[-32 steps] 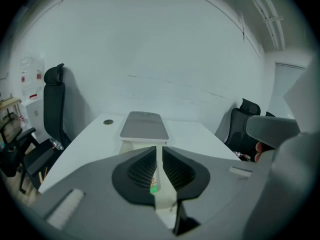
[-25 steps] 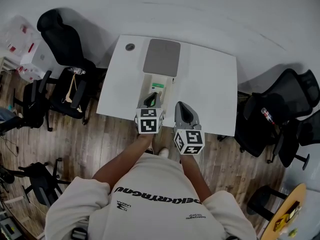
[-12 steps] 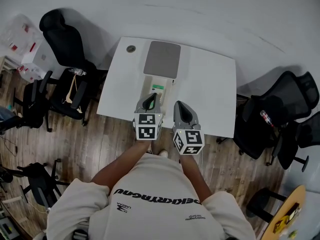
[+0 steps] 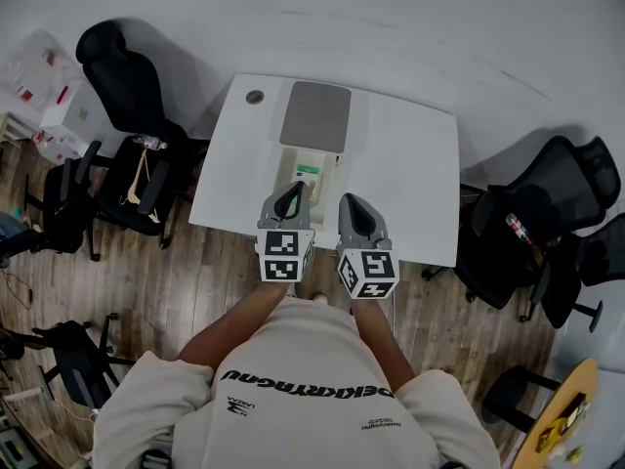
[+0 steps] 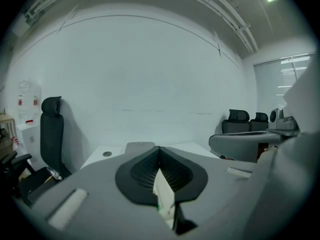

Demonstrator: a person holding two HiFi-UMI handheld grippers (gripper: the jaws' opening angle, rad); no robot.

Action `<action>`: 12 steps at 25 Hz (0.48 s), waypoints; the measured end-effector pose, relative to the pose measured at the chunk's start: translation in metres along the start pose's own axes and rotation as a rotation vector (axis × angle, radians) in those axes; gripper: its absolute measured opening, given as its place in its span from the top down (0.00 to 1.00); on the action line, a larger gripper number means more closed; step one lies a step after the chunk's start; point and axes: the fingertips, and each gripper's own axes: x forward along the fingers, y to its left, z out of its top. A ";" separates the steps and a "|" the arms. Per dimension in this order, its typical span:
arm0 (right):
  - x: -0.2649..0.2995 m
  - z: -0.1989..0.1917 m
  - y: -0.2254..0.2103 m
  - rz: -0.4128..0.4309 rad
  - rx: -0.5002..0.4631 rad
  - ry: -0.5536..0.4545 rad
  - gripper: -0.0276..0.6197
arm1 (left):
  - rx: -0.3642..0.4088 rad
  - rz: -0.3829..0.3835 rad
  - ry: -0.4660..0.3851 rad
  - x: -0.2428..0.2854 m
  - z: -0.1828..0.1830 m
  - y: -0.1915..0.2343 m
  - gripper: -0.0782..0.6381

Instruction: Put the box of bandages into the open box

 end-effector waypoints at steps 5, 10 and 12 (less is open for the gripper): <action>-0.004 0.001 0.002 -0.006 -0.006 -0.007 0.96 | 0.017 -0.008 -0.020 -0.010 0.003 -0.002 0.89; -0.005 0.003 0.003 -0.015 -0.024 -0.014 0.96 | 0.014 -0.016 -0.044 -0.018 0.007 -0.001 0.89; -0.007 0.003 0.003 -0.020 -0.026 -0.016 0.96 | 0.015 -0.021 -0.054 -0.021 0.007 -0.003 0.89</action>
